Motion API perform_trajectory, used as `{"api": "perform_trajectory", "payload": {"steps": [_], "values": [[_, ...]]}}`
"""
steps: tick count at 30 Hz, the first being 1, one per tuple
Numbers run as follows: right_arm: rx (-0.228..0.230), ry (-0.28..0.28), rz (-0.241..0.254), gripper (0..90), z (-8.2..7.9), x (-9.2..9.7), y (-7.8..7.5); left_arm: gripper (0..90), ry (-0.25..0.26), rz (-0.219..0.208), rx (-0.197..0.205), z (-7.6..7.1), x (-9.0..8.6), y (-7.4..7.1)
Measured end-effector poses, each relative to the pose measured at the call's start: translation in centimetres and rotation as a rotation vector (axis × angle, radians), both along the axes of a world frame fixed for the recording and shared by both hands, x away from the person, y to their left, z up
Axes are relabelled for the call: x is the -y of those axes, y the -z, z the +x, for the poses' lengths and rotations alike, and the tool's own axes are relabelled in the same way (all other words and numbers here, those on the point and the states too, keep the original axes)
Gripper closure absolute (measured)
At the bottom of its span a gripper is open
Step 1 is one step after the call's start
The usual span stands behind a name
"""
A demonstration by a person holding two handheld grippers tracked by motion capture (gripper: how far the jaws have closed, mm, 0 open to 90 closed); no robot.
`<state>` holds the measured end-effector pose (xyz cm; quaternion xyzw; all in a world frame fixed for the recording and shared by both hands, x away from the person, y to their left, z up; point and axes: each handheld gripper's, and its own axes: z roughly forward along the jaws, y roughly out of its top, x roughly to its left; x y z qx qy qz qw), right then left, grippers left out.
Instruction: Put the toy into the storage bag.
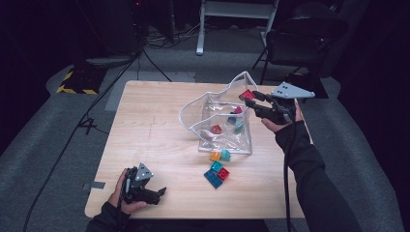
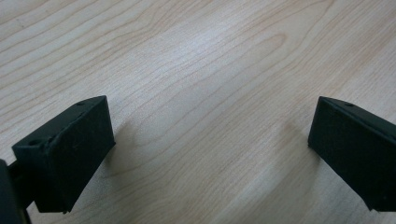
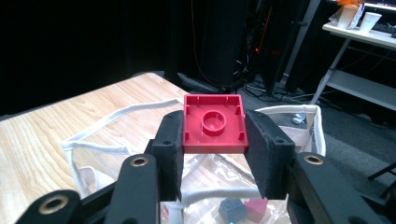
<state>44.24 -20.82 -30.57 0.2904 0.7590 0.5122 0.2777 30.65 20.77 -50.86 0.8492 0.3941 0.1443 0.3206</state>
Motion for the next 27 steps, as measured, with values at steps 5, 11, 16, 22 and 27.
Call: {"api": "perform_trajectory", "payload": {"steps": [5, 11, 16, 22, 27], "values": [[-0.018, 0.005, -0.023, 59.3, 0.9, -1.0, 0.4, 0.5, 0.000, 0.000, 0.000, 0.0, 0.0, 0.0], [-0.030, 0.027, -0.040, 59.2, 1.9, -1.5, 0.4, 0.5, 0.000, 0.000, 0.000, 0.0, 0.0, 0.0], [-0.044, 0.038, -0.045, 59.2, 2.5, -1.8, 0.7, 0.6, 0.001, 0.000, 0.001, 0.0, 0.0, 0.0], [-0.062, 0.047, -0.052, 59.2, 3.2, -2.4, 1.3, 0.5, 0.001, 0.000, 0.001, 0.0, 0.0, 0.0], [-0.073, 0.045, -0.062, 59.1, 3.5, -2.8, 1.6, 0.5, -0.001, -0.001, 0.000, 0.0, 0.0, 0.0]]}}
